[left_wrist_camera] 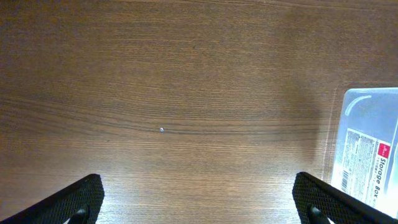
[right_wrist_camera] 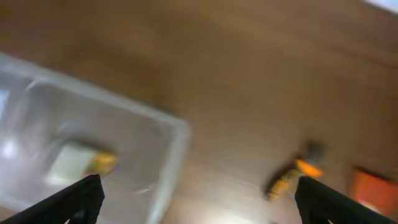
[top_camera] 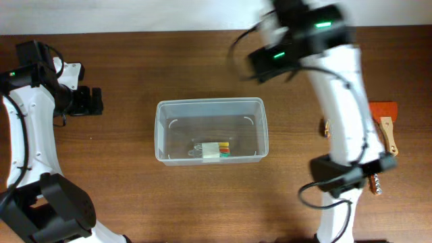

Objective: Pack container
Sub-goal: 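Lower the pack into the box and open the right gripper, then move the right gripper over the orange-black pliers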

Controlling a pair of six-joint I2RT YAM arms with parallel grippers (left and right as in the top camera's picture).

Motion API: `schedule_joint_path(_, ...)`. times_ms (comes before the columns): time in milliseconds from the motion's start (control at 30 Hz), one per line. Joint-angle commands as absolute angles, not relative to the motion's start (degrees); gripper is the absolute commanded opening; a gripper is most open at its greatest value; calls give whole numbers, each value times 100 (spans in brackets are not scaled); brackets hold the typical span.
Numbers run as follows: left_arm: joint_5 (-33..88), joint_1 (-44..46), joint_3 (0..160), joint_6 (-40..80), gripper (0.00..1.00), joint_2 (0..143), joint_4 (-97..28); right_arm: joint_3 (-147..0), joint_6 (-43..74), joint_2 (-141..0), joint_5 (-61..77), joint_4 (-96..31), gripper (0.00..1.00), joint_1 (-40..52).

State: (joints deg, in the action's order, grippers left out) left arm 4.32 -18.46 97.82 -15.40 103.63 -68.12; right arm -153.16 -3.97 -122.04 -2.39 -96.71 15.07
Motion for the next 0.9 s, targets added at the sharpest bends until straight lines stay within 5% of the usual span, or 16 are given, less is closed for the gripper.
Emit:
schedule_joint_path(0, 475, -1892, 9754, -1485, 99, 10414, -6818, -15415, -145, -11821, -499, -9734, 99, 746)
schedule_joint_path(333, 475, -1892, 9754, -1485, 99, 10414, -6803, -13413, -51, -11544, -198, -9732, 99, -775)
schedule_joint_path(867, 478, -1892, 9754, -1483, 99, 10414, -6663, -9349, 858, -11559, -196, -7120, 99, -1048)
